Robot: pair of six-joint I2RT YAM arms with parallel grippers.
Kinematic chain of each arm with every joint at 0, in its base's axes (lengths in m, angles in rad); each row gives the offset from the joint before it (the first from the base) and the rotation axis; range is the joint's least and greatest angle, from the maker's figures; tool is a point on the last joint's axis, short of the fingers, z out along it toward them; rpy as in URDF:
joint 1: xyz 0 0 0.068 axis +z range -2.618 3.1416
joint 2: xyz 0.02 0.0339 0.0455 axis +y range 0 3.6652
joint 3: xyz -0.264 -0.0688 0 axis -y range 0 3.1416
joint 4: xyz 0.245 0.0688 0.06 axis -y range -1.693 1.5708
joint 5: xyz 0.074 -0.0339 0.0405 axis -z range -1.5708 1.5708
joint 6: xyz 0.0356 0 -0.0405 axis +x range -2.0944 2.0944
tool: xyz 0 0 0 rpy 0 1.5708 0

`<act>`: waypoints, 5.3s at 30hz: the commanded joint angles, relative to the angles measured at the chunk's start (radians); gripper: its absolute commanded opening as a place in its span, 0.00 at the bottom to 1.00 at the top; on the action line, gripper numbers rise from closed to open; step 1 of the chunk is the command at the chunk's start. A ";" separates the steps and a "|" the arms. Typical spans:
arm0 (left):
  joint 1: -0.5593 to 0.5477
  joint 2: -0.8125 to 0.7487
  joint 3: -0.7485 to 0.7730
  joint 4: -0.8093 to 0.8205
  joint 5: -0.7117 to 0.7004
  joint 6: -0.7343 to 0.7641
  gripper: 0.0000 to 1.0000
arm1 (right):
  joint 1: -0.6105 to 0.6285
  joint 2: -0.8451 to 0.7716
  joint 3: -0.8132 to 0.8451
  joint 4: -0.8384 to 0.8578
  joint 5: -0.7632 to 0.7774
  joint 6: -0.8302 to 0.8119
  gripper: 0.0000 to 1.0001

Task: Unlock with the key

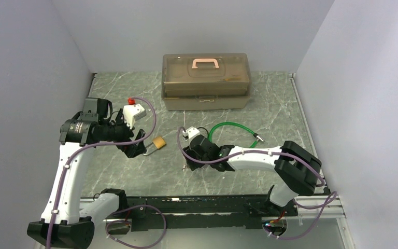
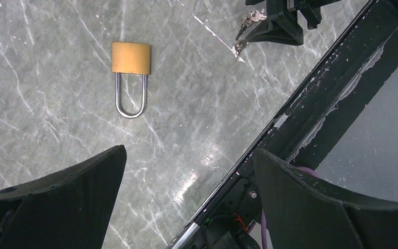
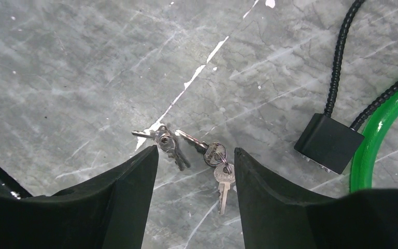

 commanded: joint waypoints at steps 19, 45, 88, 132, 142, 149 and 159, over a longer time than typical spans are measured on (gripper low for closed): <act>0.002 -0.022 0.027 -0.015 -0.015 0.020 0.99 | 0.055 0.126 0.079 0.068 -0.061 -0.045 0.44; 0.002 -0.044 0.004 0.031 -0.059 -0.035 0.99 | 0.068 0.063 0.068 0.082 -0.134 -0.051 0.00; -0.051 0.021 -0.148 -0.036 0.718 0.095 0.49 | 0.279 -0.272 0.358 0.039 0.105 -0.252 0.00; -0.123 0.004 -0.027 0.002 0.562 -0.001 0.25 | 0.360 -0.306 0.357 0.072 0.198 -0.290 0.00; -0.124 0.005 0.065 -0.072 0.421 0.102 0.00 | 0.365 -0.306 0.365 0.069 0.171 -0.282 0.00; -0.157 0.040 0.223 -0.205 0.225 0.219 0.00 | 0.320 -0.446 0.315 0.058 0.054 -0.262 0.37; -0.411 -0.033 0.334 -0.109 -0.079 0.250 0.00 | -0.086 -0.592 0.181 0.185 -0.583 -0.142 0.94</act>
